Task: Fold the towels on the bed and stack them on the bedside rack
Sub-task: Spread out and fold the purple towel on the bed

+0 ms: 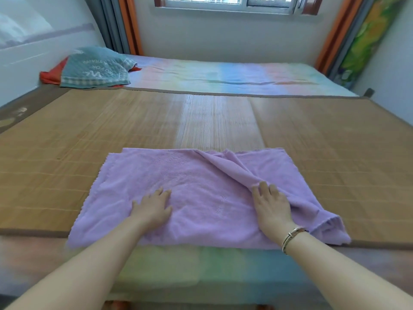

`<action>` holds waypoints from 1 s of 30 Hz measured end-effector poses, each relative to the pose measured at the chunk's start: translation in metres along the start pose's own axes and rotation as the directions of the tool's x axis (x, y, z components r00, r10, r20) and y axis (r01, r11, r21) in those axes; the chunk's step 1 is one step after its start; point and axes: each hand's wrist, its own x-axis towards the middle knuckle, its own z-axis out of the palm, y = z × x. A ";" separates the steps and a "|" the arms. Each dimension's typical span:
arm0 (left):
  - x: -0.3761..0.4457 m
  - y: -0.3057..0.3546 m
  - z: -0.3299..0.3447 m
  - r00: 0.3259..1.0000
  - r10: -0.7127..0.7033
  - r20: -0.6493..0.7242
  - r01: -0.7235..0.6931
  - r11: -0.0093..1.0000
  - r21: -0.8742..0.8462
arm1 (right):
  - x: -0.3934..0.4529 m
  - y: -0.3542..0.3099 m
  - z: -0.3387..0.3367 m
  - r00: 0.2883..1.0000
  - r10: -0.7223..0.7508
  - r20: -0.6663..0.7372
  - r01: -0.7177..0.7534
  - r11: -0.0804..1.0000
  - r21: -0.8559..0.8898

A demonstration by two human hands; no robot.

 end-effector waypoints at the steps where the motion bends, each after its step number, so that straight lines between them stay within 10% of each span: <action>1: 0.001 0.006 -0.002 1.000 0.019 -0.015 -0.019 1.000 -0.007 | 0.001 0.008 0.001 0.998 0.009 -0.063 -0.008 1.000 0.020; 18: 0.066 0.202 -0.006 0.799 0.597 -0.074 -0.580 0.798 0.165 | -0.001 0.120 -0.028 0.950 0.130 0.285 -0.285 0.735 0.616; 22: 0.086 0.211 -0.018 0.818 0.532 -0.217 -0.564 0.817 -0.123 | 0.023 0.149 -0.035 0.922 0.263 0.282 -0.376 0.443 0.814; 27: 0.120 0.219 -0.047 0.845 0.416 -0.336 -0.523 0.775 -0.355 | 0.066 0.177 -0.035 0.860 0.342 0.379 -0.340 -0.170 0.925; 30: 0.139 0.225 -0.054 0.847 0.397 -0.355 -0.510 0.796 -0.326 | 0.099 0.182 -0.017 0.809 0.386 0.444 -0.383 -0.225 0.896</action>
